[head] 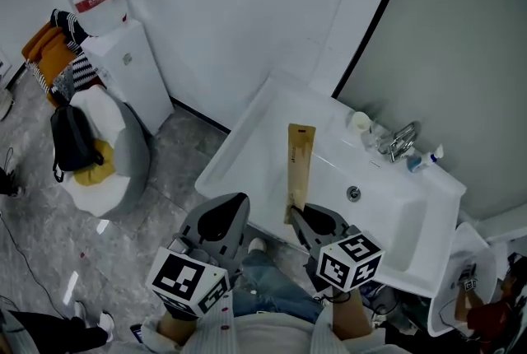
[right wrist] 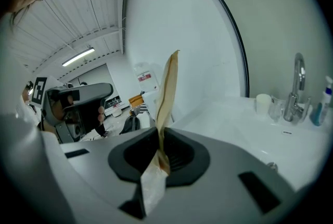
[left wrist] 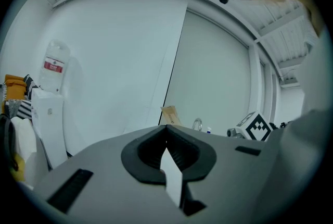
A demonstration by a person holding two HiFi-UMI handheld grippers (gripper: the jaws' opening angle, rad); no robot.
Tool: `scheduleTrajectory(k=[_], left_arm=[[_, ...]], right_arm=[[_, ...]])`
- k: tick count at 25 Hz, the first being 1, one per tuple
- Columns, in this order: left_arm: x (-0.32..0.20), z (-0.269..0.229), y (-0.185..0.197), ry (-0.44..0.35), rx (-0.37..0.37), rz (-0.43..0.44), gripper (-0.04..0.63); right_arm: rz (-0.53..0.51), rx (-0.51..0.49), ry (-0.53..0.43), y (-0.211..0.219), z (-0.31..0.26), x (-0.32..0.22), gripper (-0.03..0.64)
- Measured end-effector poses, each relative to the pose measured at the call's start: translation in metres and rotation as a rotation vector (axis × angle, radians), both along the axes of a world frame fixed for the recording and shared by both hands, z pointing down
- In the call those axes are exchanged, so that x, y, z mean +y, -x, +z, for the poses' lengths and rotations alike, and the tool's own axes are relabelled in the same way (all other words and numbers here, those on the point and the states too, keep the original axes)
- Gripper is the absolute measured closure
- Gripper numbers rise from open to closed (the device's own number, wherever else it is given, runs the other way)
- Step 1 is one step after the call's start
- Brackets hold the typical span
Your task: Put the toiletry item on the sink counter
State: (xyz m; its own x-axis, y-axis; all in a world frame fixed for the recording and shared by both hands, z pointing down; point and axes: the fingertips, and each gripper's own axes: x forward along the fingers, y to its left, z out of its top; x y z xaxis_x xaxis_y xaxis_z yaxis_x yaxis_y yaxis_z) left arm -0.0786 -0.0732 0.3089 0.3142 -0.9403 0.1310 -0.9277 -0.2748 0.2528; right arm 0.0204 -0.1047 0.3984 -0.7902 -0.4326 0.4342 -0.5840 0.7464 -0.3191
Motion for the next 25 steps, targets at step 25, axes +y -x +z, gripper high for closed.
scheduleTrajectory(k=[25], left_arm=[[-0.124,0.000,0.034,0.033,-0.029,0.185,0.578]], right_arm=[[0.169,-0.016,0.068,0.038,0.010,-0.096,0.566]])
